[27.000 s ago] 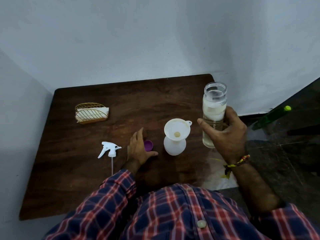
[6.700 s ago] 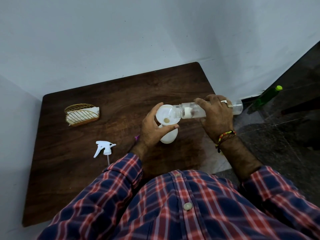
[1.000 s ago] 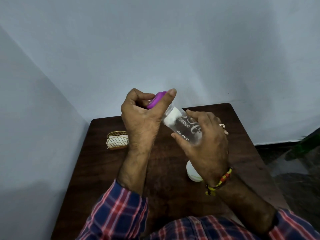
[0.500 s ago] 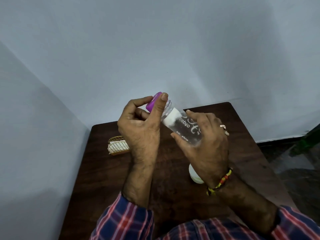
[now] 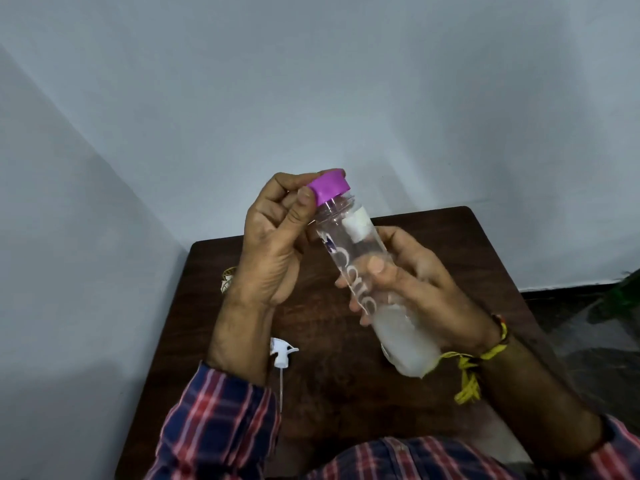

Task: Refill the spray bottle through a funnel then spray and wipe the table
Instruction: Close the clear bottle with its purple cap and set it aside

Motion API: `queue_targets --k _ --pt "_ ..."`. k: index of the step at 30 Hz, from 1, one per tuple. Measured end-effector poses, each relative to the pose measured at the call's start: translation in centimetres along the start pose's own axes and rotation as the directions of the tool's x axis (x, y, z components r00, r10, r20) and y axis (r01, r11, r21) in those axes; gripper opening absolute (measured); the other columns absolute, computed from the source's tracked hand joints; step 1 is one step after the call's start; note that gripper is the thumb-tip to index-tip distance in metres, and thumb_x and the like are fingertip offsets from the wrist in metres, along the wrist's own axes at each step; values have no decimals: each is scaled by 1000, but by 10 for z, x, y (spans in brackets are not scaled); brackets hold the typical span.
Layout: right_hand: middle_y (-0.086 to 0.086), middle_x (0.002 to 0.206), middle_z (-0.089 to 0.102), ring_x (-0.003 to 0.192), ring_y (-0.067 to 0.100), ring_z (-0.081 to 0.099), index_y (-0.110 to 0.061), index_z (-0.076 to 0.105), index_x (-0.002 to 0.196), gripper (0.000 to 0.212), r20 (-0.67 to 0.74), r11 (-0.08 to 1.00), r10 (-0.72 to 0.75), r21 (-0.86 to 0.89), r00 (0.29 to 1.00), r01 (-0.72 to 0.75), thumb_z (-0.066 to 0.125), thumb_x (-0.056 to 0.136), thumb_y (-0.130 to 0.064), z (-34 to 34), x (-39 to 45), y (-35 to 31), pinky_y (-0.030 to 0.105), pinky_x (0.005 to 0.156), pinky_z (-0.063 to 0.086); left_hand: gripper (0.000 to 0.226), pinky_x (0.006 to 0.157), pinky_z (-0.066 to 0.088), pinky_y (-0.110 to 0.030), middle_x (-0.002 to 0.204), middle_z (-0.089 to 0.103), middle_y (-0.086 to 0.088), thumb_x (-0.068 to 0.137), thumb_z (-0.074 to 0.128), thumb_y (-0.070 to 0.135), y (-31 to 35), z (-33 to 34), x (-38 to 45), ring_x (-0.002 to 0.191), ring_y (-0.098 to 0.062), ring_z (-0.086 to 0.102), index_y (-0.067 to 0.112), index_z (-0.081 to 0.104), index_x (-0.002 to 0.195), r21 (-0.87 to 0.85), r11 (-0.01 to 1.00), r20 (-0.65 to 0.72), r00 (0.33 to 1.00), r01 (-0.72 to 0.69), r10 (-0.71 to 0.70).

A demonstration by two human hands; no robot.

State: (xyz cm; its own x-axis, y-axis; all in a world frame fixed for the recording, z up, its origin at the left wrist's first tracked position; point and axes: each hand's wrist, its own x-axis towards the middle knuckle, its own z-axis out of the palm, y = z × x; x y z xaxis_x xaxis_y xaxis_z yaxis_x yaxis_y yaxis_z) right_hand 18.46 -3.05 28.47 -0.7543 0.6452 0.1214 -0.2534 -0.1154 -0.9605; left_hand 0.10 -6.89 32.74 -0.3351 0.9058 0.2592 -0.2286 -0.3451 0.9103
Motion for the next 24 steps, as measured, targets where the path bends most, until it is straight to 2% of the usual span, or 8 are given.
queue_targets --k 4,8,10,13,16,18,21,24 --pt "33 106 64 79 37 63 3 46 124 45 60 987 36 156 998 -45 54 94 -29 1 4 2 42 64 56 32 95 48 -46 136 57 -22 92 61 22 -3 -1 2 119 -46 55 5 55 119 -67 997 99 995 33 -26" --pt "22 100 64 79 34 62 -8 59 120 33 -28 991 8 132 1000 -4 55 95 -28 4 10 7 38 67 56 26 94 48 -43 126 57 -19 97 51 12 -13 0 4 120 -48 51 5 57 121 -163 985 1 999 49 -50" --pt "20 96 62 75 32 63 -3 58 123 36 -15 975 41 219 999 -37 52 96 -27 6 11 8 39 64 56 26 94 50 -40 127 57 -18 96 52 13 -18 2 4 121 -44 50 5 59 120 -213 977 -44 998 26 -36" --pt "24 95 62 72 31 66 1 55 127 40 -37 975 65 213 997 -56 50 98 -28 8 12 12 41 64 57 30 98 46 -50 127 54 -28 97 48 20 -22 8 3 116 -47 54 3 58 120 -246 969 -97 994 24 -49" --pt "16 91 65 73 29 65 -3 58 125 37 -64 990 43 139 997 -33 50 100 -29 11 12 17 39 64 56 45 92 47 -55 121 55 -34 87 68 40 -22 14 4 102 -42 61 7 60 116 -240 970 -172 982 36 -79" --pt "18 93 64 73 31 63 -4 58 126 37 -51 984 46 176 998 -36 49 100 -28 11 12 19 39 64 54 53 93 46 -56 119 58 -31 76 77 41 -25 15 4 102 -42 58 9 61 115 -201 979 -195 979 17 -57" --pt "19 95 63 75 33 60 -7 61 123 33 -69 989 37 146 997 -26 50 101 -30 10 11 21 38 63 53 58 79 54 -37 102 68 -13 77 71 33 -32 11 1 92 -33 61 8 55 127 -235 971 -237 967 33 -90" --pt "18 95 63 75 31 58 -11 65 119 34 -80 986 25 167 996 -12 52 95 -30 10 11 20 36 60 53 35 52 50 -18 86 65 -2 90 62 18 -40 5 0 61 -7 58 6 58 122 -269 963 -273 956 29 -105"
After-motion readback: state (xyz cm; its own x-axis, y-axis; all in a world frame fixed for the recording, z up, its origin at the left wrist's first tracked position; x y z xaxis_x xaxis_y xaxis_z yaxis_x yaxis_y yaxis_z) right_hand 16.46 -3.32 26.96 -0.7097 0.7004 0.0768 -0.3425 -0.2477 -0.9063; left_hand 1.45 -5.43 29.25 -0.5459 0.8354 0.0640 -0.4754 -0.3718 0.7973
